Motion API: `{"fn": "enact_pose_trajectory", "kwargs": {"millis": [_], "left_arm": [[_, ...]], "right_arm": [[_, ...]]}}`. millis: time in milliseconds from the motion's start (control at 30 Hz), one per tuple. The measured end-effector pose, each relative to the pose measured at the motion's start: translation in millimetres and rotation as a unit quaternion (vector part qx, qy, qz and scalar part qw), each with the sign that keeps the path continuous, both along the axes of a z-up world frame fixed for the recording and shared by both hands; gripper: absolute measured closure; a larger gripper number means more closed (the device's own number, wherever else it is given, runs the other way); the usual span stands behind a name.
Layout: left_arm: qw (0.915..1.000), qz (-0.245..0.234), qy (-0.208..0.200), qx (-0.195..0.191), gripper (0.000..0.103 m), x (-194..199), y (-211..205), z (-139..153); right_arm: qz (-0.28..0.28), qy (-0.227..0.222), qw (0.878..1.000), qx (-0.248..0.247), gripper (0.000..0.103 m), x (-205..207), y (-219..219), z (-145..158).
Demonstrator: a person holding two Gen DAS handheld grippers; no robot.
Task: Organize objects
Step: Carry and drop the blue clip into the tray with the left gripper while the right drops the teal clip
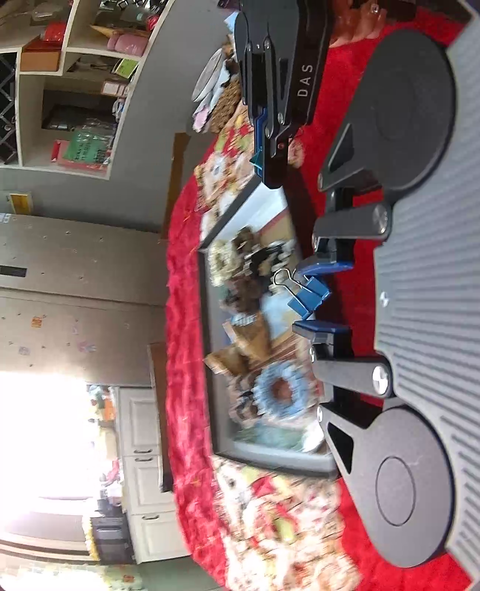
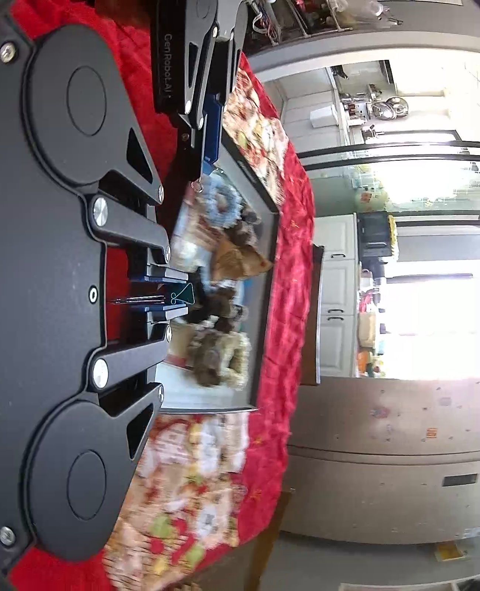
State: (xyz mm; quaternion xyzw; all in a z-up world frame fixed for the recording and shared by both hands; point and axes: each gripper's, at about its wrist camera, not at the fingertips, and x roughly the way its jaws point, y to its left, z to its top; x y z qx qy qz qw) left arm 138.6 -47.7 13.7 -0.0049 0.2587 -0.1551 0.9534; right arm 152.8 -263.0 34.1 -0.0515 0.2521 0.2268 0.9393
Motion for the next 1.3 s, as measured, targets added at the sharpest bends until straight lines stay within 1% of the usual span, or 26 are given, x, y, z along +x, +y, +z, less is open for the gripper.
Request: {"fn": "enact_pose_trajectory", "kwargs": {"millis": [100, 233, 333, 500, 667, 800, 900, 1100, 1300], "left_arm": [[0.9999, 0.009, -0.009, 0.004, 0.073, 14.6, 1.5, 8.1], [0.9996, 0.027, 0.005, -0.005, 0.073, 43.3, 5.8, 7.1], [0.9989, 0.040, 0.023, -0.009, 0.073, 66.2, 9.0, 0.0], [0.9974, 0.061, 0.038, 0.009, 0.073, 91.6, 8.8, -18.1], [0.9967, 0.065, 0.047, 0.013, 0.073, 100.6, 5.7, -31.8], [0.9965, 0.066, 0.041, 0.032, 0.073, 105.5, 0.3, -37.6], [0.9963, 0.065, 0.041, 0.039, 0.073, 108.3, -2.5, -40.8], [0.9952, 0.064, 0.033, 0.066, 0.073, 108.8, -9.2, -45.9], [0.9943, 0.062, 0.027, 0.083, 0.071, 108.8, -13.4, -49.2]], "right_arm": [[-0.006, -0.003, 1.000, 0.002, 0.092, 17.4, 8.1, 6.1], [-0.027, 0.001, 1.000, 0.009, 0.092, 46.0, 17.9, 6.4], [-0.031, 0.007, 0.999, 0.017, 0.092, 64.6, 24.5, 0.3], [-0.043, 0.017, 0.999, 0.010, 0.092, 87.4, 35.6, -19.7], [-0.040, 0.013, 0.999, 0.008, 0.092, 100.7, 40.9, -35.0], [-0.033, 0.015, 0.999, -0.002, 0.092, 105.5, 45.9, -45.0], [-0.027, 0.016, 0.999, -0.016, 0.092, 106.3, 49.7, -51.0], [-0.023, 0.012, 0.999, -0.045, 0.092, 108.2, 58.6, -59.1], [-0.023, 0.015, 0.999, -0.040, 0.091, 109.9, 58.0, -61.1]]}}
